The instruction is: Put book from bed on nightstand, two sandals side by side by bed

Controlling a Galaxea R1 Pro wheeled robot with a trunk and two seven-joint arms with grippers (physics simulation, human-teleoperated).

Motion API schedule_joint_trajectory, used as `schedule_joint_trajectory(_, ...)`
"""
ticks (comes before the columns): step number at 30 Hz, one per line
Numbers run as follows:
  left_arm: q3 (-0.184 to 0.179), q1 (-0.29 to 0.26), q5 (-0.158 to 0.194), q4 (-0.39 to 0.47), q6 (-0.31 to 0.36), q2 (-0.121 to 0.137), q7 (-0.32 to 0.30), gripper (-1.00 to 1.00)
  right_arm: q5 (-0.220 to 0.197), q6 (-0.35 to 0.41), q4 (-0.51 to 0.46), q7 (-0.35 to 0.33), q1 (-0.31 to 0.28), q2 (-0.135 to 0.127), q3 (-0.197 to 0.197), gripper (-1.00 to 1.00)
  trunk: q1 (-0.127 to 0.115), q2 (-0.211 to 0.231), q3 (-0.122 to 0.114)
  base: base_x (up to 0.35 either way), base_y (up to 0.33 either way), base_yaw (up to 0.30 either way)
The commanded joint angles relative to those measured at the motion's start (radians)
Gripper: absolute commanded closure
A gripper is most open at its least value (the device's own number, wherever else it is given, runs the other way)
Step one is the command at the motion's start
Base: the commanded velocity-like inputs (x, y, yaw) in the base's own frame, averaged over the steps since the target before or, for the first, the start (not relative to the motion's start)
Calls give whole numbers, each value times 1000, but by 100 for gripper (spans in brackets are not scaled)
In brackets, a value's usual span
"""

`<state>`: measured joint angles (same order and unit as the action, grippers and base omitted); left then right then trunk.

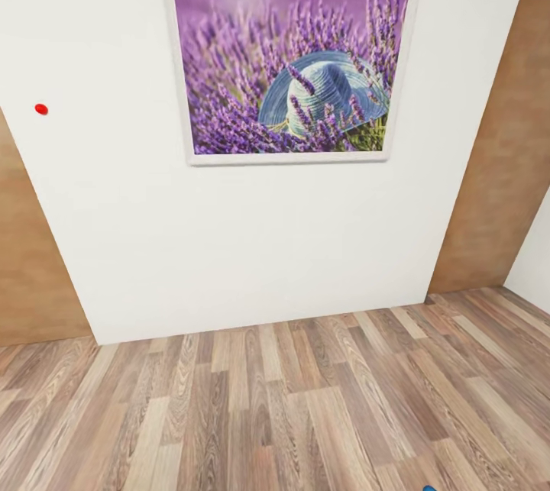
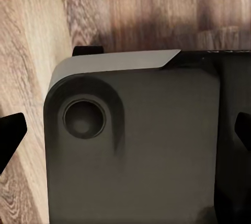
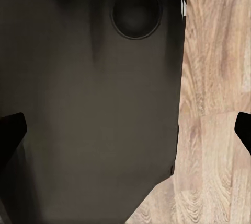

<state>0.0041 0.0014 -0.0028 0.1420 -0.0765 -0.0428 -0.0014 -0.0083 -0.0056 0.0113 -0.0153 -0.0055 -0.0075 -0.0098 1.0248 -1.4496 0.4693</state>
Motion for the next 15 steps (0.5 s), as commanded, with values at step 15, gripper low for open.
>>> schedule_joint_trajectory(15,0,0,0,1,-3,0,0,-100,-1,-1,1,-1,-1,0,0,-100,0,0,1,128,7,0)
